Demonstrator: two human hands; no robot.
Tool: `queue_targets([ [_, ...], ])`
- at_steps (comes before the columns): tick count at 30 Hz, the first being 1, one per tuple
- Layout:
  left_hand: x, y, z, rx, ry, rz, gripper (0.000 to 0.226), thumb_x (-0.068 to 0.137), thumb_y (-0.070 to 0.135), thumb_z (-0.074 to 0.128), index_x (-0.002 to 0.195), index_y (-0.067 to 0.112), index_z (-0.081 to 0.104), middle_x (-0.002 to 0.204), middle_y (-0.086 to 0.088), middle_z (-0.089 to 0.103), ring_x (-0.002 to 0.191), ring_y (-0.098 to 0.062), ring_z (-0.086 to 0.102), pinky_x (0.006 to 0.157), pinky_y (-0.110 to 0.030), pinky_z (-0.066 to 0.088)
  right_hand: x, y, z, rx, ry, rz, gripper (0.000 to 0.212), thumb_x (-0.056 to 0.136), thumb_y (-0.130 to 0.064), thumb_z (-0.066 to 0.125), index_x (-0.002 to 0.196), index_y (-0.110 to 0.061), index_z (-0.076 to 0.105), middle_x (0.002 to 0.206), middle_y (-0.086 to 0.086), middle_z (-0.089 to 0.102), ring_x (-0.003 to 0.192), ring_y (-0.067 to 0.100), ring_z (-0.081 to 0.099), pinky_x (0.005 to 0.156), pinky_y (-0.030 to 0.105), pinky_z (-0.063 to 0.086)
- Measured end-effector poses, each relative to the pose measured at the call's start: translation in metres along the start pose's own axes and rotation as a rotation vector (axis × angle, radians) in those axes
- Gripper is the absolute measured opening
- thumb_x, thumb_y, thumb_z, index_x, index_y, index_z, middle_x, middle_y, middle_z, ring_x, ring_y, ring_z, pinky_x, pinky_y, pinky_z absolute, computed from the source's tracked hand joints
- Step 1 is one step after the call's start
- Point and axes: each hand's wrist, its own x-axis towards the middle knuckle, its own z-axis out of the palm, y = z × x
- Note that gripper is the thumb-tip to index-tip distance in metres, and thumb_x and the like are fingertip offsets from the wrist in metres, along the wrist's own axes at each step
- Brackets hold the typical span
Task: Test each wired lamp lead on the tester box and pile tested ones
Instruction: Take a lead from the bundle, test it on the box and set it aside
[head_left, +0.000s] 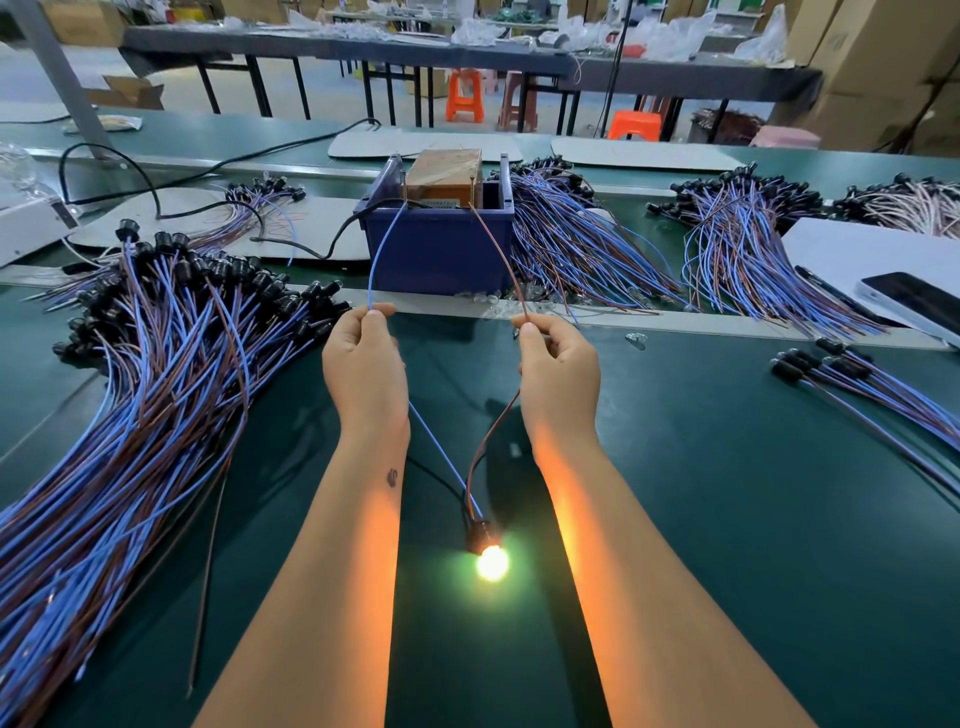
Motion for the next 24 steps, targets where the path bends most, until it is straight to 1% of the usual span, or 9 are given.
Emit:
queue_targets([
  [4, -0.0004, -0.0004, -0.0004, -0.001, -0.001, -0.003, 0.026, 0.097, 0.012, 0.041, 0.089, 0.019, 0.065, 0.057, 0.006, 0.036, 0.044, -0.005, 0.029, 0.04, -0.017, 0.026, -0.0003, -0.0004, -0.0007, -0.007, 0.006, 0.007, 0.021, 0.095, -0.017, 0.049, 0.096, -0.024, 0.07, 0.064, -0.013, 0.054, 0.053, 0.002, 0.043, 0.06, 0.029, 0.043],
  [14, 0.0006, -0.0015, -0.0008, 0.002, 0.001, 0.002, 0.026, 0.097, 0.012, 0.041, 0.09, 0.019, 0.066, 0.055, 0.008, 0.036, 0.043, -0.004, 0.03, 0.04, -0.016, 0.028, -0.0002, -0.0009, -0.0012, -0.012, -0.004, 0.009, 0.022, 0.096, -0.017, 0.049, 0.096, -0.024, 0.069, 0.065, -0.014, 0.055, 0.053, 0.0, 0.044, 0.058, 0.026, 0.042],
  [17, 0.0012, -0.0016, -0.0003, -0.003, 0.003, 0.005, 0.026, 0.097, 0.012, 0.041, 0.089, 0.019, 0.065, 0.054, 0.008, 0.036, 0.043, -0.004, 0.03, 0.04, -0.016, 0.028, 0.0002, -0.0006, -0.0006, -0.007, 0.0, 0.01, 0.021, 0.095, -0.017, 0.049, 0.095, -0.024, 0.069, 0.064, -0.013, 0.054, 0.054, 0.002, 0.044, 0.059, 0.028, 0.041],
  [20, 0.0021, -0.0019, -0.0005, -0.014, 0.007, 0.018, 0.026, 0.096, 0.011, 0.041, 0.088, 0.017, 0.065, 0.055, 0.008, 0.036, 0.043, -0.005, 0.03, 0.041, -0.017, 0.027, 0.0001, -0.0002, 0.0, -0.002, 0.011, 0.007, 0.021, 0.095, -0.017, 0.05, 0.09, -0.027, 0.068, 0.062, -0.013, 0.052, 0.058, 0.008, 0.045, 0.062, 0.031, 0.042],
  [22, 0.0035, -0.0026, -0.0007, -0.002, -0.007, 0.018, 0.026, 0.096, 0.012, 0.041, 0.088, 0.018, 0.065, 0.055, 0.008, 0.037, 0.044, -0.005, 0.031, 0.043, -0.017, 0.028, 0.0001, 0.0005, -0.0002, 0.0, 0.008, -0.002, 0.022, 0.095, -0.017, 0.05, 0.089, -0.029, 0.067, 0.06, -0.013, 0.052, 0.056, 0.006, 0.044, 0.061, 0.03, 0.042],
  [24, 0.0037, -0.004, 0.0006, 0.03, -0.053, 0.024, 0.026, 0.097, 0.014, 0.045, 0.087, 0.021, 0.068, 0.055, 0.01, 0.04, 0.044, -0.004, 0.034, 0.044, -0.016, 0.031, -0.0004, 0.0005, 0.0, 0.014, -0.01, -0.012, 0.02, 0.096, -0.017, 0.051, 0.092, -0.026, 0.068, 0.061, -0.013, 0.052, 0.054, 0.002, 0.043, 0.061, 0.028, 0.042],
])
